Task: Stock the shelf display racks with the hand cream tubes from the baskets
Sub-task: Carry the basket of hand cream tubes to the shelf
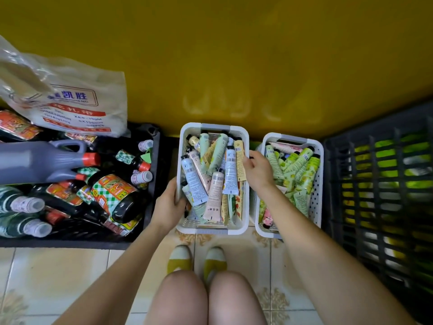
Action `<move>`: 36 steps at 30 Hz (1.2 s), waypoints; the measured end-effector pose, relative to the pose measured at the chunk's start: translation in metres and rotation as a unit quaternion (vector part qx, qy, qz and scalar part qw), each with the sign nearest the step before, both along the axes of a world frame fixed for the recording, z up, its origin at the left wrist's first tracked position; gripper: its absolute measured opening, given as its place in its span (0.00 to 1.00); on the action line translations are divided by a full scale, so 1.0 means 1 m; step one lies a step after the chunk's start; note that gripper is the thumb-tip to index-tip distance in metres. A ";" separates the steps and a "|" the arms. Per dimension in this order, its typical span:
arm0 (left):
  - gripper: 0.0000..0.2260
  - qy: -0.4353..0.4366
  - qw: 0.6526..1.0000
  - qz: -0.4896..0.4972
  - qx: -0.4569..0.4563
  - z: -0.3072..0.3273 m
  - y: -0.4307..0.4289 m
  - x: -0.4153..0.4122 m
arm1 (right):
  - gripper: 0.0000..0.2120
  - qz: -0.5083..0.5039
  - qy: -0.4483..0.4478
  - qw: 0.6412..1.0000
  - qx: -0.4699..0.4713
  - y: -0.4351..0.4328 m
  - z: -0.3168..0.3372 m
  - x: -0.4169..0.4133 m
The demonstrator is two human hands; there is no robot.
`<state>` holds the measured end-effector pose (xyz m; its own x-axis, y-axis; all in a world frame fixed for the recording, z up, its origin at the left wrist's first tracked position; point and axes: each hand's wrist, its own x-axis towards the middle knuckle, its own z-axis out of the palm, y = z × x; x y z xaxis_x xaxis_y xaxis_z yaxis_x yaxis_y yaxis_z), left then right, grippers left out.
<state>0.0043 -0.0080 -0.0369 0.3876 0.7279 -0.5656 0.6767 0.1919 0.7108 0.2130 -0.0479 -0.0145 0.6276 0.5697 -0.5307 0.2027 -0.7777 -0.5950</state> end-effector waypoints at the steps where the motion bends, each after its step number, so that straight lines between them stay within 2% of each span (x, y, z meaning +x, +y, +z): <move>1: 0.22 -0.003 1.000 0.005 0.000 0.002 0.000 -0.001 | 0.15 -0.011 0.014 1.000 0.021 -0.001 0.002 -0.001; 9: 0.22 -0.015 0.999 0.024 0.027 0.055 -0.004 -0.021 | 0.14 -0.069 0.132 0.979 0.139 -0.006 0.048 -0.017; 14: 0.21 -0.025 0.998 0.044 0.039 0.117 -0.004 -0.030 | 0.17 -0.080 0.183 0.966 0.166 -0.002 0.105 -0.029; 21: 0.22 -0.026 0.992 0.082 0.090 0.233 -0.006 -0.047 | 0.14 -0.100 0.228 0.942 0.226 0.005 0.217 -0.047; 27: 0.22 -0.040 0.987 0.115 0.109 0.333 -0.009 -0.074 | 0.16 -0.111 0.247 0.932 0.240 0.013 0.318 -0.070; 36: 0.22 -0.048 0.973 0.179 0.139 0.461 -0.021 -0.111 | 0.16 -0.033 0.274 0.923 0.269 0.029 0.442 -0.107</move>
